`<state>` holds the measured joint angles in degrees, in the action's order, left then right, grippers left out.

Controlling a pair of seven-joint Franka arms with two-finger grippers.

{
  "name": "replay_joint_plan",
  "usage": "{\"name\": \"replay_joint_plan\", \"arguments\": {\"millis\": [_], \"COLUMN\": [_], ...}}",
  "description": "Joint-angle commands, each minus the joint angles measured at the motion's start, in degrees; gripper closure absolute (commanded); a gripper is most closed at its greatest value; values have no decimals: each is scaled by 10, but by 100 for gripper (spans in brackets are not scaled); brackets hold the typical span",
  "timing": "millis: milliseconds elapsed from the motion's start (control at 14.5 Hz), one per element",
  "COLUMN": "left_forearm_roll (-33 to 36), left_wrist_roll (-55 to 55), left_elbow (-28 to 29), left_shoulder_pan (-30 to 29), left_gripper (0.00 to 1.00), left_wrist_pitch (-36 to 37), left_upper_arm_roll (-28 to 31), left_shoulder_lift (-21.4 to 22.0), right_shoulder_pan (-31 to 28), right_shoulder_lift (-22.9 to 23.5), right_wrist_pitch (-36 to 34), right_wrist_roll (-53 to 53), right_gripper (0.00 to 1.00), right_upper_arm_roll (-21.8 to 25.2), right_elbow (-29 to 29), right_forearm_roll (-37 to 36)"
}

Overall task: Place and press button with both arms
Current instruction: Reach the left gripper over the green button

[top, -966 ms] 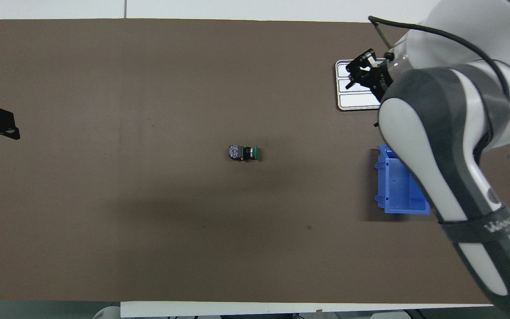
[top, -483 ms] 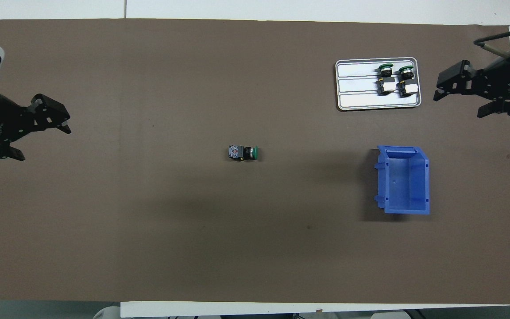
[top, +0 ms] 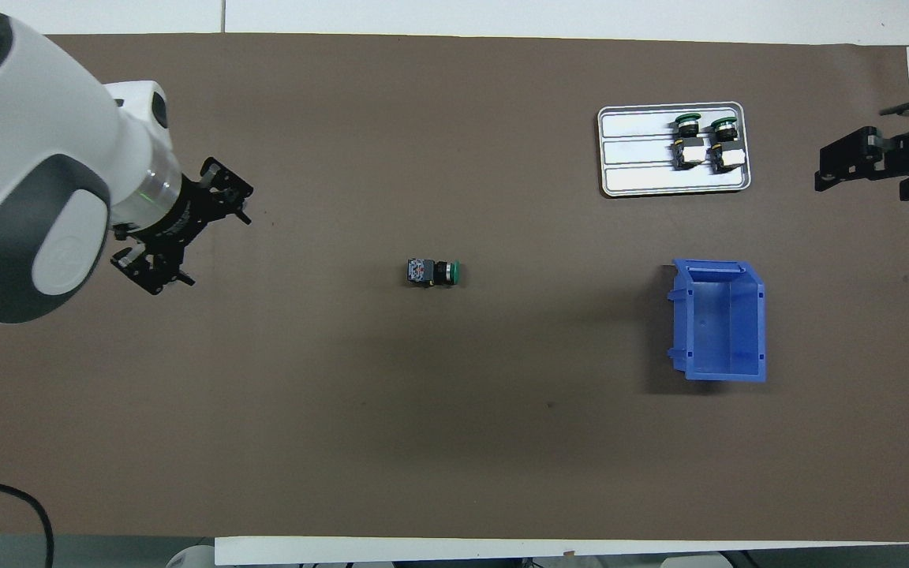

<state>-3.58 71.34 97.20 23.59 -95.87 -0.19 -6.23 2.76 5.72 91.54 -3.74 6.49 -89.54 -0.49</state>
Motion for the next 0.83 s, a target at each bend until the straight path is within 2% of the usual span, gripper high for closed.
{"name": "replay_joint_plan", "arguments": {"millis": [0,345,483,759], "left_forearm_roll": [-11,-6,-5,1], "left_wrist_roll": [110,245,291,360], "left_elbow": [6,5,5,-21], "left_shoulder_pan": [46,106,123,170], "left_gripper": [1,1,1,1], "left_wrist_pitch": [-51,-107,-141,-169], "left_upper_arm_roll": [8,9,9,10], "left_shoulder_lift": [-27,-79,-96,-152], "right_shoulder_pan": [-9,-11,-10,-14], "right_shoulder_lift": [-68,-66,-59,-55], "right_wrist_pitch": [30,24,1,-9], "right_wrist_roll": [19,34,44,40], "right_gripper": [2,2,2,2], "right_upper_arm_roll": [-1,8,10,11], "right_elbow": [-82,-75,-50,-45], "right_forearm_roll": [-14,-10,-13,-7]}}
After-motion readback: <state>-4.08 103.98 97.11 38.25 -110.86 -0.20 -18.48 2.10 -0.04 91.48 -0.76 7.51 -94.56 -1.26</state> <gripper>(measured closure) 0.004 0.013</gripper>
